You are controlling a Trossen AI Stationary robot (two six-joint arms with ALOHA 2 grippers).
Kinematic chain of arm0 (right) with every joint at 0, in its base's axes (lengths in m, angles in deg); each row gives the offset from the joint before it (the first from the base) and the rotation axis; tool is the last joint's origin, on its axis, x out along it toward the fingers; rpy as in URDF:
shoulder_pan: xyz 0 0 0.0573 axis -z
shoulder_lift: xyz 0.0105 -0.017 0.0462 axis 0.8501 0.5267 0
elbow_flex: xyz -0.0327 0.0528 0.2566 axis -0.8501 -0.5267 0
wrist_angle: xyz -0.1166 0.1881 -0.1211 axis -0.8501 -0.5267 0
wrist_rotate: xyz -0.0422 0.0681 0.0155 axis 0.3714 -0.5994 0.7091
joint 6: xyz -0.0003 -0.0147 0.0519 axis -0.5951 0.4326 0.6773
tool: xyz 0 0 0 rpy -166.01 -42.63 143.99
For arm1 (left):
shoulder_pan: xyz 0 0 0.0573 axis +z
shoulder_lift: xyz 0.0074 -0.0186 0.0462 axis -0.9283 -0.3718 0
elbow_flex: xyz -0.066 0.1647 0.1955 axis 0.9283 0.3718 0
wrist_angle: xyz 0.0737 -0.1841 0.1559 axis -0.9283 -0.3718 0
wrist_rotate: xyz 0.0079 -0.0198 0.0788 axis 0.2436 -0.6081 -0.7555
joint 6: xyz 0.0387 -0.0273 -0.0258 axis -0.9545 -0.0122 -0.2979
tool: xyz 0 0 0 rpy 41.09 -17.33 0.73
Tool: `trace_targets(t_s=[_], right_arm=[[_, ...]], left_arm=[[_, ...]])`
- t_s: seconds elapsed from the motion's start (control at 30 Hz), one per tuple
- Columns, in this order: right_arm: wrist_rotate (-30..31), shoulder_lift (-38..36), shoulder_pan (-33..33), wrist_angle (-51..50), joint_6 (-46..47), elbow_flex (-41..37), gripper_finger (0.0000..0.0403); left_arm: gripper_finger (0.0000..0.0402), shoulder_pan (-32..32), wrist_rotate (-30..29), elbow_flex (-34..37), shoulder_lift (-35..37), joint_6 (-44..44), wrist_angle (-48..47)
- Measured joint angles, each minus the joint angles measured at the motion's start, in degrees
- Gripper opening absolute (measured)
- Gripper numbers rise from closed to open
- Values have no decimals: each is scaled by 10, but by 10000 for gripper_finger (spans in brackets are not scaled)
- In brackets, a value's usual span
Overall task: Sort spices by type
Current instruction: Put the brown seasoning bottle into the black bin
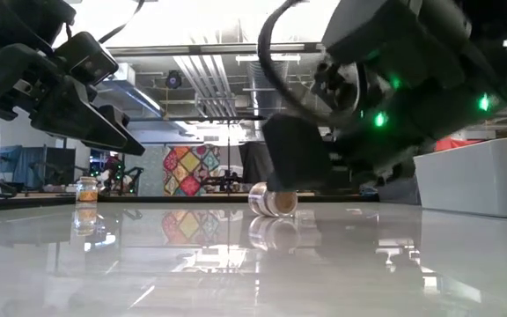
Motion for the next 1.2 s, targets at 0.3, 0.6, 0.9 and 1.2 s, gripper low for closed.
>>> trace_targets(t_s=[0.3, 0.6, 0.9, 1.2], right_arm=[[0, 53, 4, 55, -8, 9, 354], [18, 64, 12, 56, 51, 9, 335], [58, 59, 12, 55, 67, 5, 297], [55, 59, 12, 56, 77, 2, 257]], left_arm=[[207, 0, 0, 0, 0, 0, 0], [207, 0, 0, 0, 0, 0, 0], [207, 0, 0, 0, 0, 0, 0], [207, 0, 0, 0, 0, 0, 0]])
